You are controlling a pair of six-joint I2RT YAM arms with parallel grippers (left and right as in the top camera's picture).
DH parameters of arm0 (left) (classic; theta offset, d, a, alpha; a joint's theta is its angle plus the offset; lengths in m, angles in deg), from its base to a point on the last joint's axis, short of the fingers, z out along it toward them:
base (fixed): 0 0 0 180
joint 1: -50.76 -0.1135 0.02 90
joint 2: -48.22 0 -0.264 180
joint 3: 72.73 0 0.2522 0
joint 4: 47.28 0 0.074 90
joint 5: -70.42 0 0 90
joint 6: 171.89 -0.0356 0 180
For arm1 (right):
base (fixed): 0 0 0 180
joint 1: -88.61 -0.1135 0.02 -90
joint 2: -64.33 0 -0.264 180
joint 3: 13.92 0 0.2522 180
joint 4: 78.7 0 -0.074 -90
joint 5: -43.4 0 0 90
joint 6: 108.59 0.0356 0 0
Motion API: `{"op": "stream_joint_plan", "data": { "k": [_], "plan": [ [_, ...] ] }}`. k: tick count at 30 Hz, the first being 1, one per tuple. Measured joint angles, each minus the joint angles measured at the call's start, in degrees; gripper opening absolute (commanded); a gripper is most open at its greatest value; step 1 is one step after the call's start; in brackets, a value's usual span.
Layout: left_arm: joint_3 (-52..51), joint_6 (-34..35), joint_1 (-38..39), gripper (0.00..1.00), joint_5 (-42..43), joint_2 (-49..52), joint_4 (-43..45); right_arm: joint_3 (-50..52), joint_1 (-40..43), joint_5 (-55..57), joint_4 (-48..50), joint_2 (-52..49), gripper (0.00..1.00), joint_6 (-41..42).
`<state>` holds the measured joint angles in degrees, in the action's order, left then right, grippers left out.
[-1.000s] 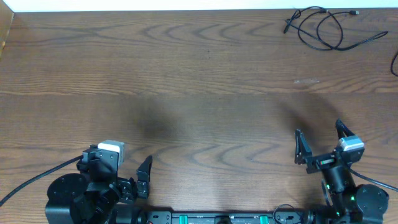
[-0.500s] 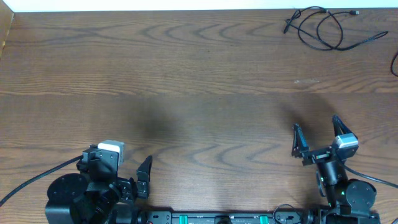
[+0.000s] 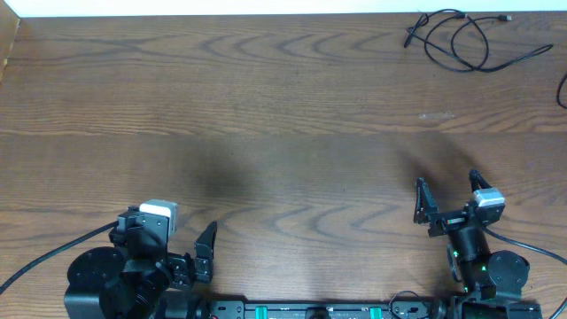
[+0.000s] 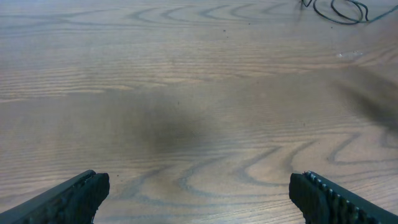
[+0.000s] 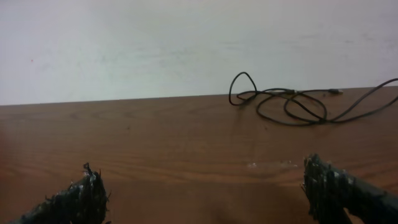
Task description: Untangle cables
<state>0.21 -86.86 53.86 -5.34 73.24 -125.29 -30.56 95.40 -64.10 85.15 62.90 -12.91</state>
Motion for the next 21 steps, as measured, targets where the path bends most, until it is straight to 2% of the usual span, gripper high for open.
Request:
{"op": "stream_joint_plan", "data": {
  "k": [21],
  "plan": [
    [0.0,0.0,0.0,1.0,0.0,0.0,0.0,0.0,0.0,-0.3,-0.2,0.0,0.99,0.0]
  ]
}}
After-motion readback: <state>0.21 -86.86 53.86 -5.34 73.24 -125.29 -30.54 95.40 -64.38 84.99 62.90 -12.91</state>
